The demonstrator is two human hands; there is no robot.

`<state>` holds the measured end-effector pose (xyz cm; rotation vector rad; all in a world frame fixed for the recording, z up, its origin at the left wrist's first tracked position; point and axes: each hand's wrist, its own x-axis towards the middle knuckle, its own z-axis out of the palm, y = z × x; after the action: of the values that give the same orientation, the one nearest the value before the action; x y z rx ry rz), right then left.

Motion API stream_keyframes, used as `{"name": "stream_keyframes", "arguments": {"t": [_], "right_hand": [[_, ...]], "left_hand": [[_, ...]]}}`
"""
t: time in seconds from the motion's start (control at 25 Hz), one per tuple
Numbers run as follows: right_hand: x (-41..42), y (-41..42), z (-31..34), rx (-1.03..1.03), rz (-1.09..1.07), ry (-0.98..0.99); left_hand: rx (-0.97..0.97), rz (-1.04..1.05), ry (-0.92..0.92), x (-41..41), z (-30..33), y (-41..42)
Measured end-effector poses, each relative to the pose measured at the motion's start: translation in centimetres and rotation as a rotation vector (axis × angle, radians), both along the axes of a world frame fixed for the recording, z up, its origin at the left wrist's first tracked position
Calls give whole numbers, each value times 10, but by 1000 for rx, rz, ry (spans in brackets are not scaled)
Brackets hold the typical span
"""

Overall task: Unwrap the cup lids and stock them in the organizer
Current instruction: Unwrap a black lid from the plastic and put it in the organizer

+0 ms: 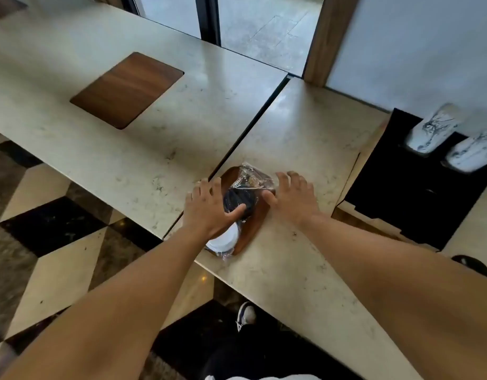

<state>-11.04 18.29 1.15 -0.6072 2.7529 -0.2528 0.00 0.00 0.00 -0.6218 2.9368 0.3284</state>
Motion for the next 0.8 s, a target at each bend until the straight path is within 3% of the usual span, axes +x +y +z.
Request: {"name": "stream_keyframes", "arguments": {"t": [0.24, 0.4, 0.8], "right_hand": [[-53, -17, -27, -320, -261, -202], [-74, -26, -46, -371, -279, -341], [-70, -22, -77, -397, -320, -360]], "left_hand": [[53, 61, 39, -12, -29, 21], [42, 98, -13, -18, -48, 35], [-4, 76, -3, -22, -58, 37]]}}
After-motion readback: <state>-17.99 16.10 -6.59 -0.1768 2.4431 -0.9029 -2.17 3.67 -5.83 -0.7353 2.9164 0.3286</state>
